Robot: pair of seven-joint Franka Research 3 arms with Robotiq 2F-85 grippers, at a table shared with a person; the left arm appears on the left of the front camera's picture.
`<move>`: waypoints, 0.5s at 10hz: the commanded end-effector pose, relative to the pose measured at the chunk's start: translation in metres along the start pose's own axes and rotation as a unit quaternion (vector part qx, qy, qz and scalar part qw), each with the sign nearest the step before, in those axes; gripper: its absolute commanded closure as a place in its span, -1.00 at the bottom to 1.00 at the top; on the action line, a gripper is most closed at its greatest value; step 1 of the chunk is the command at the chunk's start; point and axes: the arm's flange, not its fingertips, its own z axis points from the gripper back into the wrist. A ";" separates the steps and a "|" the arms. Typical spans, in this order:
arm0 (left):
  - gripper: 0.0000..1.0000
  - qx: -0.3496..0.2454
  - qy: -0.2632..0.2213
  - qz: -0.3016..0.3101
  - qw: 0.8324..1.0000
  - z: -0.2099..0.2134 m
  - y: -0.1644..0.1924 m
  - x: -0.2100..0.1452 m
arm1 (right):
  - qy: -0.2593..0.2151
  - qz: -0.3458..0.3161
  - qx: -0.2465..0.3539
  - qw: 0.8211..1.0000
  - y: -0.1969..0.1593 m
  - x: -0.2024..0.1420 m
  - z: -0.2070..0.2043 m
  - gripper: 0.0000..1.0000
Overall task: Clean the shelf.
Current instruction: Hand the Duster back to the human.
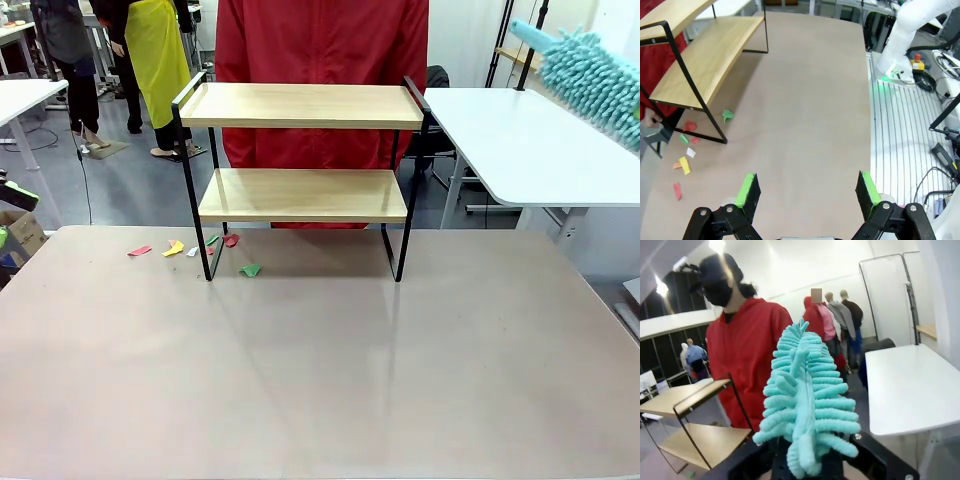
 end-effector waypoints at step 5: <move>-1.00 -0.001 -0.013 -0.007 1.000 0.000 -0.001 0.001 | 0.090 0.023 -0.056 0.994 0.026 -0.102 0.048 0.67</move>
